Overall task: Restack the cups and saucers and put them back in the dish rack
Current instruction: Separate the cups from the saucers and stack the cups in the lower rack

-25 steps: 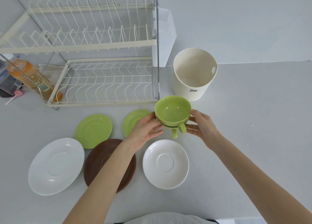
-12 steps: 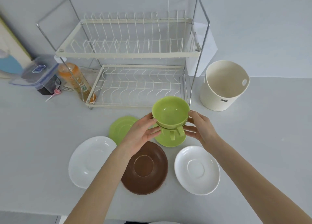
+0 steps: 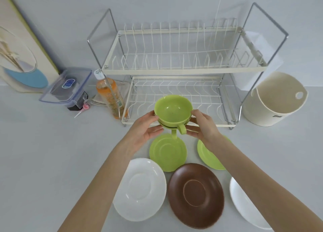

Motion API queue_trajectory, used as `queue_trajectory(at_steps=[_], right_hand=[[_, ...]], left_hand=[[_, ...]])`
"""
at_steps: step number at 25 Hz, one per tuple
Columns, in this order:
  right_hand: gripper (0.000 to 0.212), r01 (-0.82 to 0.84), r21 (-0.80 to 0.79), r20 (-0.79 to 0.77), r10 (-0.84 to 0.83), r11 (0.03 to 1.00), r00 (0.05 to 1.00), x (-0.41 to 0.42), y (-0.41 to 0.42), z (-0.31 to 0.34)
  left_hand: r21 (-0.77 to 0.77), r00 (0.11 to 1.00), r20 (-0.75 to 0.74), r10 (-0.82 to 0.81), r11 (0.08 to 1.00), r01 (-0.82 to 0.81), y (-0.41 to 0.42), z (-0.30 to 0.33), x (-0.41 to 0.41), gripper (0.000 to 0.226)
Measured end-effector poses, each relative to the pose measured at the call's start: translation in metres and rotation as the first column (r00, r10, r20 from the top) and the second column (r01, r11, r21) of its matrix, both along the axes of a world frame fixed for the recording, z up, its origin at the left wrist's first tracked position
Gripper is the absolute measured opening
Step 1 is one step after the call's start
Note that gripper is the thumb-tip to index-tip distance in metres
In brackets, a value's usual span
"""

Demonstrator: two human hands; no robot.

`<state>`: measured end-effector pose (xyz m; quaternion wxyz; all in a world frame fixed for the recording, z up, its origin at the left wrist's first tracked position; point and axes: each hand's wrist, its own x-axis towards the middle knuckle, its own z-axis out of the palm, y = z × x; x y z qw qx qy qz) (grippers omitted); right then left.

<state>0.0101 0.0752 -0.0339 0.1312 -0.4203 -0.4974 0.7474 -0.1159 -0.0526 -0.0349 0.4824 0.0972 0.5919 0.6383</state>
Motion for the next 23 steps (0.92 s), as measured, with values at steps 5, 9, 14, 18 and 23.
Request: queue_trajectory(at_steps=[5, 9, 14, 18, 23], right_hand=[[0.019, 0.059, -0.063, 0.001, -0.059, 0.996, 0.998, -0.059, -0.006, -0.001], [0.018, 0.08, -0.067, 0.01, -0.08, 0.994, 0.997, -0.102, 0.0, -0.005], [0.021, 0.095, -0.072, 0.037, -0.092, 0.993, 0.995, -0.138, 0.016, -0.012], [0.027, 0.08, -0.079, 0.063, -0.075, 0.994, 0.995, -0.151, 0.023, -0.021], [0.031, 0.052, -0.069, 0.089, -0.046, 0.996, 0.995, -0.154, 0.027, -0.028]], left_hand=[[-0.028, 0.998, 0.029, 0.05, 0.998, -0.05, 0.005, 0.004, -0.052, 0.017], [-0.078, 0.984, 0.001, 0.177, 0.981, -0.176, 0.022, -0.003, -0.082, 0.016], [-0.124, 0.965, -0.024, 0.261, 0.957, -0.262, 0.045, -0.006, -0.107, 0.02], [-0.174, 0.963, -0.055, 0.262, 0.947, -0.268, 0.053, -0.014, -0.121, 0.019], [-0.198, 0.964, -0.077, 0.254, 0.944, -0.265, 0.057, -0.017, -0.127, 0.03]])
